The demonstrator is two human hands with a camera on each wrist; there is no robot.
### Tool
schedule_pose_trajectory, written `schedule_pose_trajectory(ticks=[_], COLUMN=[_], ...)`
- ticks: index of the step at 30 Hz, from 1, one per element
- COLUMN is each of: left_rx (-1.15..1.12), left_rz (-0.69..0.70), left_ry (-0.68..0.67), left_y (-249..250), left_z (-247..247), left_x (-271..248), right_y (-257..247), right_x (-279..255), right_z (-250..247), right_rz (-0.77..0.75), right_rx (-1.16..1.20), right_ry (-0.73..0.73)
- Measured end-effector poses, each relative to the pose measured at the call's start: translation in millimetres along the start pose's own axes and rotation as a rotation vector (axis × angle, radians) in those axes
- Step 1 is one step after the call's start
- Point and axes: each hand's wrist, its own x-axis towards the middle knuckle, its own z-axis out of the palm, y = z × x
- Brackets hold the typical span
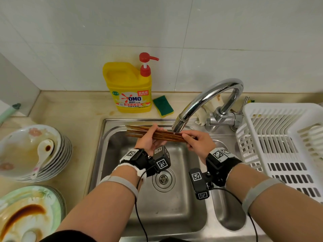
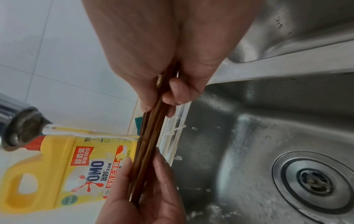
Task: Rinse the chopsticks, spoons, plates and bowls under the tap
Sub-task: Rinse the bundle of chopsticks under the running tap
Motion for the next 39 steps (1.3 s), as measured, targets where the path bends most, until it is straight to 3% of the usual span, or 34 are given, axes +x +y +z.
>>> schedule_pose_trajectory(ticks=[6,16,21,28,32,39], left_rx=[-0.086,-0.429,-0.410,-0.098,-0.069,-0.078], left_rz=[-0.053,-0.074,-0.060,-0.085,-0.075,-0.092], left_ry=[-0.064,-0.113,-0.108,-0.079,-0.034,-0.097], left_y=[-4.1,-4.0,-6.0,0.1,-2.7,-0.7], left_z=[-5.5,-5.8,-8.4,-7.4,-13.1,-21.2], left_x=[-3.4,-5.7,0.4,-4.6,-4.6,-9.5], right_y=[5.8,-0.4,-3.3,2.3,-0.4,-0.5], right_x=[0.4,-4.9,-6.4,-2.6,0.0,3.6], right_z=[-4.2,3.0,4.5,0.2,-0.4,2.4], right_rz=[-0.040,0.189,0.288,0.138,0.091,0.243], right_rx=[-0.061,0.341,0.417,0.314,0.207,0.228], right_ry=[-0.004,-0.045,-0.075,-0.020,-0.040,-0.059])
